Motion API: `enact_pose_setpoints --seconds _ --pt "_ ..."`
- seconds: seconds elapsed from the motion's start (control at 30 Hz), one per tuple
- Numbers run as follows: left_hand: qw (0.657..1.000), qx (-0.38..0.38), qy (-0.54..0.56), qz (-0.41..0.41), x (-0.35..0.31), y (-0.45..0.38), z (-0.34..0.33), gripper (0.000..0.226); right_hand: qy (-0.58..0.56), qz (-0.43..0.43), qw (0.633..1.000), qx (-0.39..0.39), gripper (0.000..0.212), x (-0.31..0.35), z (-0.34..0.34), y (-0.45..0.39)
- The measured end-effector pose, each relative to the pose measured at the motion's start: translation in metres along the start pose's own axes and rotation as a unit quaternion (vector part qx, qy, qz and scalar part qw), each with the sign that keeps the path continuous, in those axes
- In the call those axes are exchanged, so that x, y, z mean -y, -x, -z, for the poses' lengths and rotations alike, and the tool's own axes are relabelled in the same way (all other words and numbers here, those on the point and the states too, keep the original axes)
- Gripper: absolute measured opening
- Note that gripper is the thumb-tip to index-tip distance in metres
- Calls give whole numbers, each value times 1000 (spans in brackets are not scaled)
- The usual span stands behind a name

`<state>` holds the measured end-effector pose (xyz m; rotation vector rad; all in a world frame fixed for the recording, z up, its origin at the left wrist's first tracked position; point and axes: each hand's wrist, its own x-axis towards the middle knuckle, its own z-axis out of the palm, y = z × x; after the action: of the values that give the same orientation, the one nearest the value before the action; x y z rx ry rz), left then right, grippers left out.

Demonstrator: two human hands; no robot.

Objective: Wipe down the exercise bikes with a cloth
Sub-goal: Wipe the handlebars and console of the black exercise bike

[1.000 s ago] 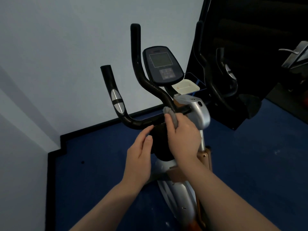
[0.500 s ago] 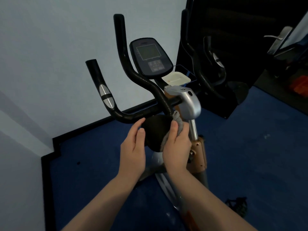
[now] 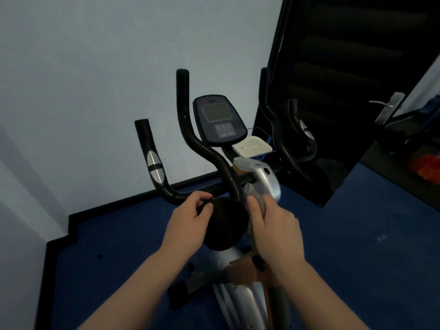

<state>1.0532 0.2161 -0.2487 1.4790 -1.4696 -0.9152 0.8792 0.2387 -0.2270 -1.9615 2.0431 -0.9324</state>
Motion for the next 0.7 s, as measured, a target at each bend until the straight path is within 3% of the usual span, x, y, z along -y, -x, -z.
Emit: enact_pose_setpoints --seconds 0.13,0.23,0.4,0.5,0.7 --pt "1000 -24 -7 15 -6 -8 -12 19 -77 63 995 32 29 19 -16 -28" --pt "998 -62 -2 28 -3 -5 -19 20 -49 109 991 67 31 25 -34 -32" --pt "994 -94 27 44 2 1 -22 25 -112 65 991 41 33 7 -42 -18" --pt "989 -91 110 40 5 5 -23 31 -195 5 981 10 30 -1 -49 9" --pt "986 -94 130 36 6 9 -23 33 -287 -62 955 34 30 -8 -58 30"
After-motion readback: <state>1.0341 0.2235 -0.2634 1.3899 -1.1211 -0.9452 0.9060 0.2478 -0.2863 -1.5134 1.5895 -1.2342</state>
